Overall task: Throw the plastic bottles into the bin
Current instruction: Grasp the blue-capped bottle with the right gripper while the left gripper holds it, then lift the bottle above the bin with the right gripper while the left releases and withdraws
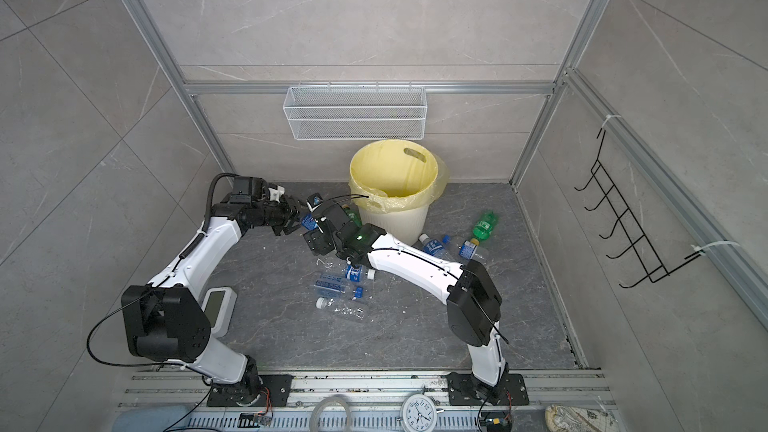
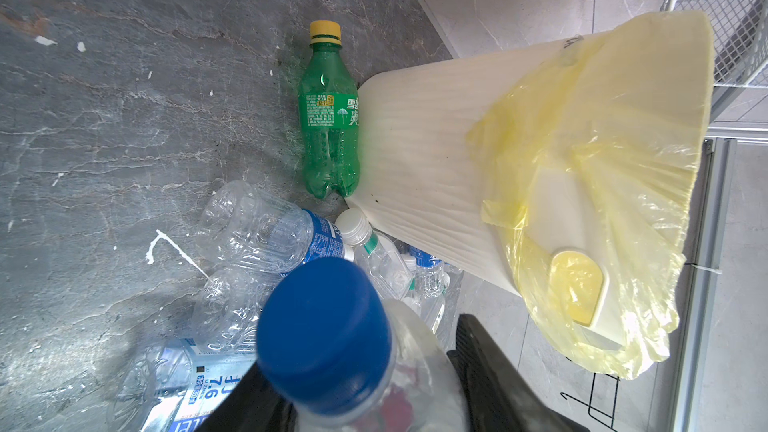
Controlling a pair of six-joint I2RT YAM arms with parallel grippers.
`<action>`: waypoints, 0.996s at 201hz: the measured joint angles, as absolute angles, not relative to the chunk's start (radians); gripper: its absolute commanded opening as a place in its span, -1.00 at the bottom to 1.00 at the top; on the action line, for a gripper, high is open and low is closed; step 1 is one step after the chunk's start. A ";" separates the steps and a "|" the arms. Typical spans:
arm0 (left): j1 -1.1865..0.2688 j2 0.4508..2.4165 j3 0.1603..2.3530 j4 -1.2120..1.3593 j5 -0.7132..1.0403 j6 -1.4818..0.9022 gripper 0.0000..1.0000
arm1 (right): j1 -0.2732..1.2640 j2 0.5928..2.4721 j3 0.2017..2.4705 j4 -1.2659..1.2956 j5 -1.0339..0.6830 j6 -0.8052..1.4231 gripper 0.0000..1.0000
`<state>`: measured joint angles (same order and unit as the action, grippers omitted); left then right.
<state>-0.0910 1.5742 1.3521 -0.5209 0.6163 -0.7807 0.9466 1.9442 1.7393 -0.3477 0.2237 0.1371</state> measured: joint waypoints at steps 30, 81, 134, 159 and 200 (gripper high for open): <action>-0.091 1.574 1.346 -0.509 0.627 -0.777 -0.23 | 0.948 1.955 1.739 -0.348 0.222 0.134 0.37; -0.092 1.573 1.329 -0.486 0.632 -0.777 -0.14 | 0.949 1.956 1.739 -0.359 0.221 0.115 0.02; -0.092 1.573 1.314 -0.479 0.630 -0.777 0.10 | 0.950 1.956 1.716 -0.340 0.220 0.115 -0.08; -0.092 1.573 1.312 -0.475 0.630 -0.777 0.23 | 0.950 1.955 1.713 -0.339 0.219 0.117 -0.10; -0.092 1.573 1.312 -0.469 0.646 -0.782 0.47 | 0.947 1.954 1.678 -0.323 0.220 0.144 -0.14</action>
